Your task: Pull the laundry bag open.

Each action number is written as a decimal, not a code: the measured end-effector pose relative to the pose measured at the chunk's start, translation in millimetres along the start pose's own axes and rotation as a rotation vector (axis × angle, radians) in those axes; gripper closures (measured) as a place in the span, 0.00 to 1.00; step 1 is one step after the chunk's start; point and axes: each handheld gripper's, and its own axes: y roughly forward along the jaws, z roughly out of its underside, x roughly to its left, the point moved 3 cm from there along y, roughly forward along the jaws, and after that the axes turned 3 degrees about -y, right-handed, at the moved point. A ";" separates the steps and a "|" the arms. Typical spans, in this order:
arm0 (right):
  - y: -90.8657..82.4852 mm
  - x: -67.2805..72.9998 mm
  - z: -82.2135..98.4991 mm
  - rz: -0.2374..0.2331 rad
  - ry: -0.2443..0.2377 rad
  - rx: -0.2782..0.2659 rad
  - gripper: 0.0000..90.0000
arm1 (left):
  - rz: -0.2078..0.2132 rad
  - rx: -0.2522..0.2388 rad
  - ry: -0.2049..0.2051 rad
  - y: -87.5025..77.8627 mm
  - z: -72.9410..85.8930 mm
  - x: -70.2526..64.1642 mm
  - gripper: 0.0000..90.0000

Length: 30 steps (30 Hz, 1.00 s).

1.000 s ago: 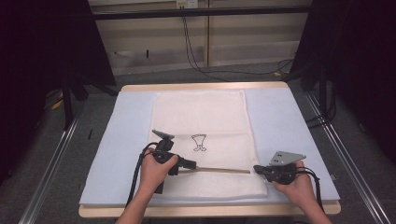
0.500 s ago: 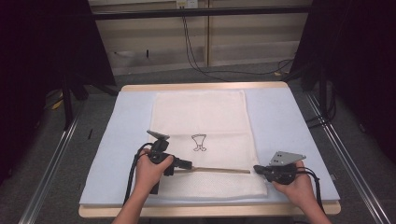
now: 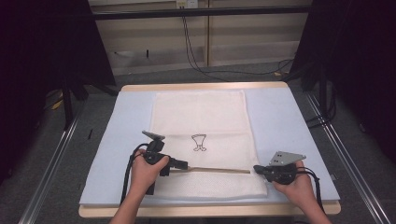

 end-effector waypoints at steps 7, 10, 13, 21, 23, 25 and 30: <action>0.1 -0.1 -0.1 -0.001 0.002 -0.001 1.00 | 0.001 -0.010 0.000 -6.6 0.2 4.5 0.97; -0.1 -0.2 -0.1 0.000 0.003 0.002 1.00 | 0.004 -0.010 -0.003 -8.7 1.1 5.5 0.97; -0.1 -0.2 -0.1 -0.001 0.004 0.001 1.00 | 0.003 -0.013 -0.008 -10.6 1.7 6.8 0.97; -0.3 -0.3 0.0 0.002 0.006 0.004 1.00 | 0.004 -0.017 -0.016 -14.2 3.0 10.0 0.97; -0.2 -0.3 0.0 -0.003 0.006 0.003 1.00 | 0.001 -0.026 -0.008 -15.1 2.8 11.2 0.97; -0.2 -0.3 0.0 0.000 0.006 0.003 1.00 | 0.006 -0.020 -0.020 -16.7 3.2 11.1 0.97; 0.0 -0.5 0.0 -0.008 0.007 0.001 1.00 | 0.011 -0.029 -0.023 -19.1 4.3 11.7 0.97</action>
